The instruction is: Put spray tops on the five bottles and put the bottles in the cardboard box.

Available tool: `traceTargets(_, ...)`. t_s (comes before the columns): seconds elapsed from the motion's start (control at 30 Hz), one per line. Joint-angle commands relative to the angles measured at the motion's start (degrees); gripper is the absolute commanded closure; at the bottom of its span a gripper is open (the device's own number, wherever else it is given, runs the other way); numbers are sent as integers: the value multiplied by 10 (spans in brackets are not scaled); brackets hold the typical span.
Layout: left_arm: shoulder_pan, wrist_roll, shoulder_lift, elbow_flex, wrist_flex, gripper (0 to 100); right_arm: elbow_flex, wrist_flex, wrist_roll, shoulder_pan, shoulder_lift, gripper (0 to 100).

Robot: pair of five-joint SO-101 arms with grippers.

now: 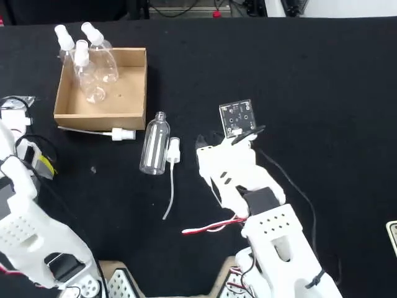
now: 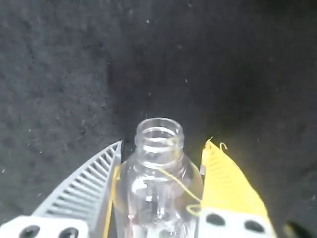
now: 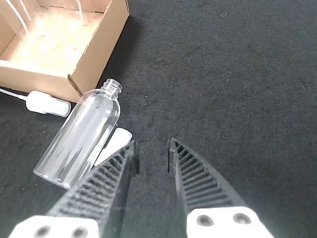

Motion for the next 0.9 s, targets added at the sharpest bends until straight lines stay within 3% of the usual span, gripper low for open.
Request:
traceTargets(0.0, -12, -58, -59, 17, -8, 789, -4, -14, 4, 10, -8, 900)
traceTargets(0.13, -43, -81, -59, 25, -45, 717, -4, -14, 4, 10, -8, 900)
traceTargets(0.87, -47, -79, 4, 7, -65, 724, -4, -14, 4, 10, -8, 900)
